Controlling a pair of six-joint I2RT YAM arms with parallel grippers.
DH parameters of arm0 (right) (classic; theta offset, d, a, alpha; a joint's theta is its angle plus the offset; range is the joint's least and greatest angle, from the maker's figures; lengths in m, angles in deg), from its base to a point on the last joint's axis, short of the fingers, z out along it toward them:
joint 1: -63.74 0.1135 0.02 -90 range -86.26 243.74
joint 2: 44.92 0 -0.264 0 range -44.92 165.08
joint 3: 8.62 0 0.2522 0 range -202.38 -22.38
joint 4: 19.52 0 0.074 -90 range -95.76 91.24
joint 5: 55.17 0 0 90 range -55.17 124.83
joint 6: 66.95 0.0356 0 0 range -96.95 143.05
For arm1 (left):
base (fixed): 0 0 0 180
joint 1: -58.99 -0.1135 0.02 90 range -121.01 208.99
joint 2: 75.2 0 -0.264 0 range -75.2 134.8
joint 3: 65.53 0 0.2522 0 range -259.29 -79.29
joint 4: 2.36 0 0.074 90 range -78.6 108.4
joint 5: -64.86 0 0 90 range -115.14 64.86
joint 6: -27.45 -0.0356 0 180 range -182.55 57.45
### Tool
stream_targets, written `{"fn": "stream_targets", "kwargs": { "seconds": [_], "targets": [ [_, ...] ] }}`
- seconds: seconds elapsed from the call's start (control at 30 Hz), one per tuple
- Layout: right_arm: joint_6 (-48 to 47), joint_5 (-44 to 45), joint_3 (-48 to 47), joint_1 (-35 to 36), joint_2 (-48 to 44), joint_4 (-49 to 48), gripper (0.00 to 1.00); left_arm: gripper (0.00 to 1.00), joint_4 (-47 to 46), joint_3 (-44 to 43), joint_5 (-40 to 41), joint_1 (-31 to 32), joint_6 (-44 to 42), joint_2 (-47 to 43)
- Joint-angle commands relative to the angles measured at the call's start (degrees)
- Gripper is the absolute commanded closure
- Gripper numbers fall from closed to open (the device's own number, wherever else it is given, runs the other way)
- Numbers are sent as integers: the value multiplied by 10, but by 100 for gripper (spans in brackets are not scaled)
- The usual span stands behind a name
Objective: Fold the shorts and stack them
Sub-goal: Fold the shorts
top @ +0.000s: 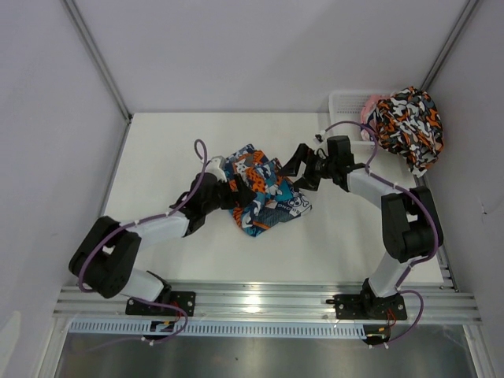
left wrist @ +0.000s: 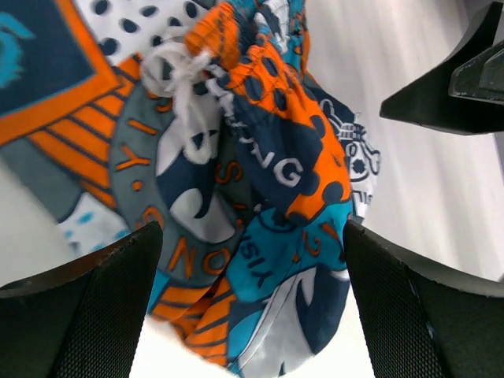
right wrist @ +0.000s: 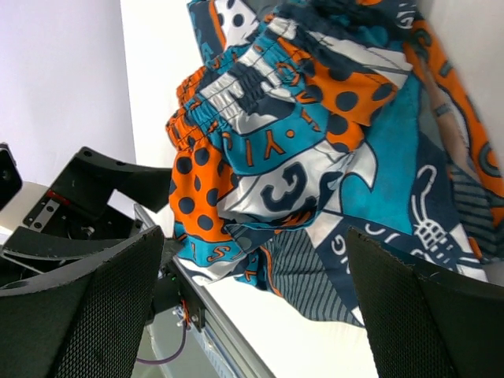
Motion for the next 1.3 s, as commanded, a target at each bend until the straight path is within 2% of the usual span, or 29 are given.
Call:
{"fn": "stream_targets", "kwargs": {
  "seconds": [0.0,0.27,0.4,0.47,0.5,0.53,0.63,0.67,0.83,1.0,1.17,1.27],
  "targets": [
    [10,17,-3,-6,-10,2,0,4,-60,-41,-46,-2,29,35],
    [15,24,20,-22,-21,-6,1,7,-125,-71,-61,-1,42,105],
    [18,23,28,-25,-23,-17,1,12,-115,-109,-53,0,35,141],
    [19,24,33,-27,-25,-31,2,24,-117,-117,-45,0,34,163],
    [20,24,35,-28,-26,-32,3,35,-118,-122,-40,2,31,166],
    [21,29,40,-30,-31,-32,5,57,-110,-125,-18,10,18,169],
    [25,40,51,-39,-44,-35,6,76,-83,-139,29,37,-23,158],
    [26,45,55,-43,-50,-35,6,83,-73,-146,73,48,-57,146],
    [29,18,68,-68,-46,-37,4,89,-32,-168,185,136,-146,109],
    [66,-69,88,-83,-26,-92,0,88,-31,-181,290,223,-248,99],
    [139,-132,102,-83,4,-194,1,88,-31,-190,334,267,-282,119],
    [165,-137,93,-76,23,-202,1,88,-40,-188,361,288,-299,130]
  ]
}}
